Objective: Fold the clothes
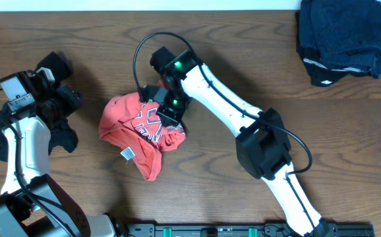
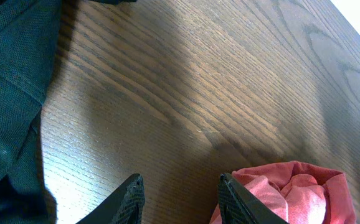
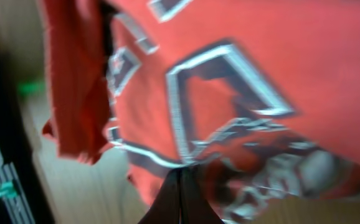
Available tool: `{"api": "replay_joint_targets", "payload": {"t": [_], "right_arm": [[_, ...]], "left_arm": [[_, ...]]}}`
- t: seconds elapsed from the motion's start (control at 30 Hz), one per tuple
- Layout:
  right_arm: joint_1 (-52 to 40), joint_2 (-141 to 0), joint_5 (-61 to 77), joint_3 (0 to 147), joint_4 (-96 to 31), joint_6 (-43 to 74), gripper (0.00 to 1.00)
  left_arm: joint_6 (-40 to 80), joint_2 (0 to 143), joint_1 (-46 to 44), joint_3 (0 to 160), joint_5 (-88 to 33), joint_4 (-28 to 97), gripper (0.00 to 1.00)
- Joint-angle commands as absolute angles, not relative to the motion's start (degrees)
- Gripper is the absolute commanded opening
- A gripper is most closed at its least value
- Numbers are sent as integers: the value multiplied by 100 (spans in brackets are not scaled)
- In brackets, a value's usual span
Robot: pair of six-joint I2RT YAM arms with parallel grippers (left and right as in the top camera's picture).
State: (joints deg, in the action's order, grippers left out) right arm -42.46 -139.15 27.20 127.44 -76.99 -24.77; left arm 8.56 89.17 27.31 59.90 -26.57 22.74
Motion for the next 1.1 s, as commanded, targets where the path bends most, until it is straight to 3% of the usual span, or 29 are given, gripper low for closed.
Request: {"api": "replay_joint_targets", "payload": {"t": [0.0,0.2,0.6,1.0,1.07], "right_arm": [[-4427,-14066,2867,12733,-7933,-2956,1],[-4340,-14302,1802,12731,-8503,-3312,1],[-3559,-14940,1734,12731,-7791,-2869,2],[-2526,-14940,1732,12750,-5629,-2016,25],[-2383,-14938,1734,12798,-5286,-2029,33]], "left_arm": [[779,8989,2718,6018,-2626,2283,41],[779,8989,2718,6018,-2626,2281,41],[779,8989,2718,6018,-2626,2344,41],[779,8989,2718,6018,-2626,2322,41],[779,8989,2718,6018,-2626,2305,41]]}}
